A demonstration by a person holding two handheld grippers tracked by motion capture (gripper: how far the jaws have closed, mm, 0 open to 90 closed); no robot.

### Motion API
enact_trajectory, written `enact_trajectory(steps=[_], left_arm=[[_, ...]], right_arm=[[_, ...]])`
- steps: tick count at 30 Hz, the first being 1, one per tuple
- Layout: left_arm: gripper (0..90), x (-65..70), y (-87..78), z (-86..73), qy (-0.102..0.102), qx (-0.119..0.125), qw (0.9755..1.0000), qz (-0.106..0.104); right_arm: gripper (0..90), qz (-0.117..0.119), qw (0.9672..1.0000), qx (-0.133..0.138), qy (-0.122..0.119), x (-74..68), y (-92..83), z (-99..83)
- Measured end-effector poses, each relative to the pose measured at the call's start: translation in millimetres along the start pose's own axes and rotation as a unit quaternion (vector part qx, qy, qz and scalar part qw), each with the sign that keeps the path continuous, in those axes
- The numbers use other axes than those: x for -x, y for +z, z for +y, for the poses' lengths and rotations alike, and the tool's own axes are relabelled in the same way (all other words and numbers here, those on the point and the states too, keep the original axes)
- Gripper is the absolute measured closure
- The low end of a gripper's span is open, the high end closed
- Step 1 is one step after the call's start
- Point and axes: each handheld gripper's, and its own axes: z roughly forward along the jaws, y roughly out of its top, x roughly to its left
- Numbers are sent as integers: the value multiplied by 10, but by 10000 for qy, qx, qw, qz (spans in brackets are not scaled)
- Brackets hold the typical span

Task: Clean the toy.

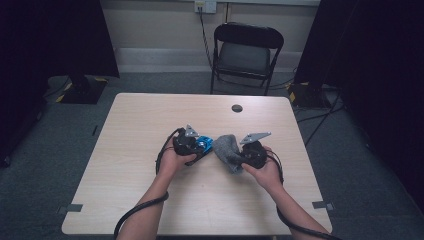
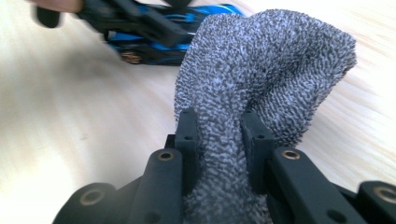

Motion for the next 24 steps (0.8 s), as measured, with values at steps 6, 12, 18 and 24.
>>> enact_trajectory(steps=[6,12,18,24], left_arm=[[464,0,-3,-1,12,-10,10000,13],[464,0,-5,-2,14,-15,10000,2],[464,2,-6,-5,0,-5,10000,-3],[463,0,-6,-3,8,-15,10000,-4]], right_arm=[[729,-252,9994,-100,230,150,79,-29],[728,-392,9984,-194,369,225,157,-28],[725,-393,9981,-345,340,136,294,-37],[723,-300,9984,-393,271,39,342,-30]])
